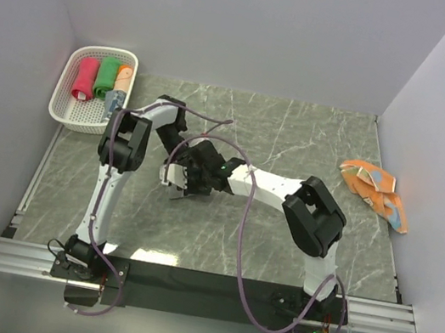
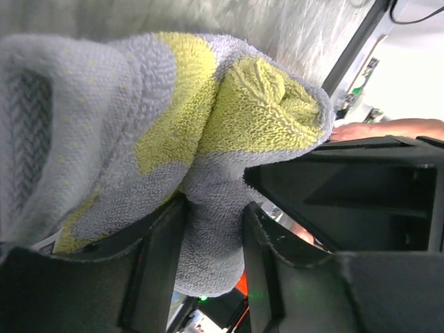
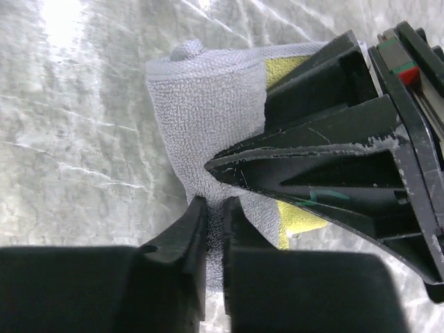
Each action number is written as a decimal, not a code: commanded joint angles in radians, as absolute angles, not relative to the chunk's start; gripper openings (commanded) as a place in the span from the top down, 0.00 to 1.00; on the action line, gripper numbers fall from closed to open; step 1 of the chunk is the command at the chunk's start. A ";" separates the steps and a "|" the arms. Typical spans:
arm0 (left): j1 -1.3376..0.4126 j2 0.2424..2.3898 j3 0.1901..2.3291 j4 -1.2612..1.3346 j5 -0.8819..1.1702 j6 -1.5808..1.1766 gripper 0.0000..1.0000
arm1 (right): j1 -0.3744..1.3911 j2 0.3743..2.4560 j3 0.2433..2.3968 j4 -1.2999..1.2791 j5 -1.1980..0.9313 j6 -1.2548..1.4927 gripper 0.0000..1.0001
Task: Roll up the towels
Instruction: Roll the towel
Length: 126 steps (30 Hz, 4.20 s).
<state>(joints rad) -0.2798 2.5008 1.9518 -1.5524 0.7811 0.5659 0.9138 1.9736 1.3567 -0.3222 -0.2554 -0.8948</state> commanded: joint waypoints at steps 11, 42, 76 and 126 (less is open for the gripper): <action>-0.003 2.232 1.865 -1.327 0.952 0.607 0.49 | 0.851 2.069 1.502 -0.640 -0.508 -0.884 1.00; -0.328 1.062 0.644 -0.402 0.588 0.853 0.42 | 0.701 2.634 2.184 -1.224 -0.907 -0.434 1.00; -0.726 1.072 0.456 -0.216 0.282 0.905 0.41 | 0.738 2.615 1.994 -1.240 -0.969 -0.500 1.00; -0.420 2.173 1.410 -1.232 0.747 0.808 0.97 | 0.356 1.321 1.086 -0.502 -0.615 -0.357 0.68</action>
<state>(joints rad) -0.4385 2.0895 1.3582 -1.1870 0.8661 0.7727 0.3325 1.4132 1.1419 -0.6201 -0.6636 -0.3225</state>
